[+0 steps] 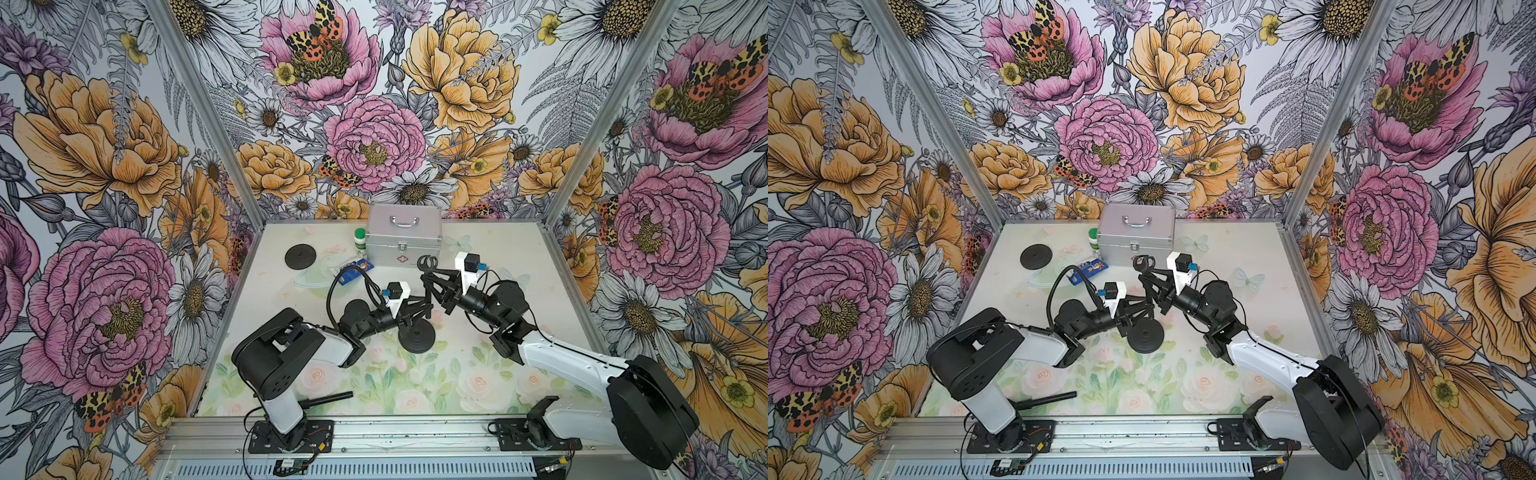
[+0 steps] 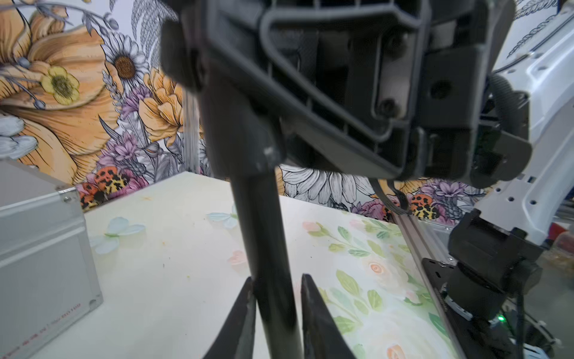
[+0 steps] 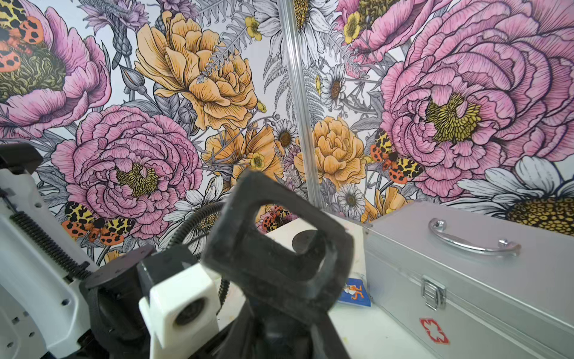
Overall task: Assemble a microphone stand
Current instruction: Hold the microphone stand pole at the microphone stand base.
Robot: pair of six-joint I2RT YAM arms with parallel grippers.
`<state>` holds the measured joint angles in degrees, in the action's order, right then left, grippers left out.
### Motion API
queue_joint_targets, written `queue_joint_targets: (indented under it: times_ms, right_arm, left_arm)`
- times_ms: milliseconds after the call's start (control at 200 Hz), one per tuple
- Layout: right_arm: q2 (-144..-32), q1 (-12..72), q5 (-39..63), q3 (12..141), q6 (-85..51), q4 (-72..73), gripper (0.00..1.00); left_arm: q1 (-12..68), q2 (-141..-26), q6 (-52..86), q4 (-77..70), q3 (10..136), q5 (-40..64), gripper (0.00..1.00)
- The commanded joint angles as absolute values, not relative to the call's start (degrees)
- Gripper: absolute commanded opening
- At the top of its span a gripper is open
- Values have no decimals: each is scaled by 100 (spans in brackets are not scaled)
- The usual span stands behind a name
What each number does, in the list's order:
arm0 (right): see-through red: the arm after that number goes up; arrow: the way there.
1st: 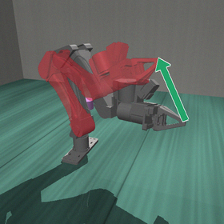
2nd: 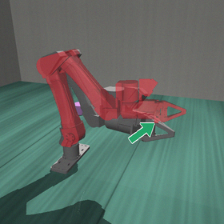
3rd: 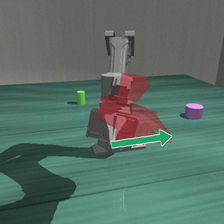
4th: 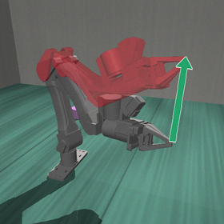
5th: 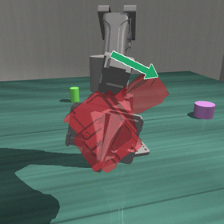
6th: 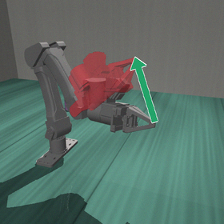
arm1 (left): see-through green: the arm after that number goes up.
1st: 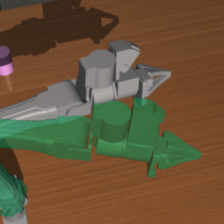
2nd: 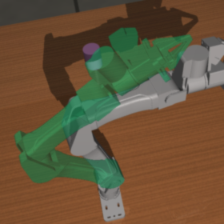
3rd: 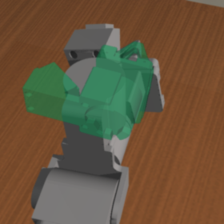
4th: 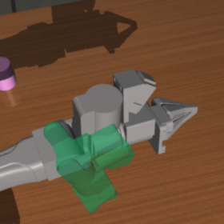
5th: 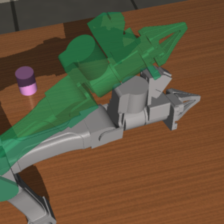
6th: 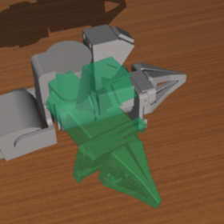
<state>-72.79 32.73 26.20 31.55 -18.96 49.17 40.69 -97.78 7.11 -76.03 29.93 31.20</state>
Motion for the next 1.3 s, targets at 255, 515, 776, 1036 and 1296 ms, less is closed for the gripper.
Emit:
queue_joint_targets:
  times_ms: [255, 515, 776, 1036, 1296]
  right_arm:
    - [-7468, 3378, 2663, 3097, -1567, 5298, 13]
    - [-7573, 3441, 2699, 3098, -1333, 5871, 13]
    - [-7623, 3437, 2822, 3029, -1344, 5486, 41]
    - [-7128, 3155, 4547, 3274, 347, 2785, 45]
    - [-7163, 3132, 4668, 3385, 662, 2741, 45]
  left_arm:
    - [3930, -9899, 685, -8087, 3006, 3344, 30]
    - [3900, -10107, 672, -8093, 3032, 3304, 34]
    - [3819, -10064, 398, -8091, 2910, 3244, 4]
    - [3847, -10088, -429, -8092, 2517, 3135, 4]
    - [3924, -10280, -672, -8094, 2491, 3351, 8]
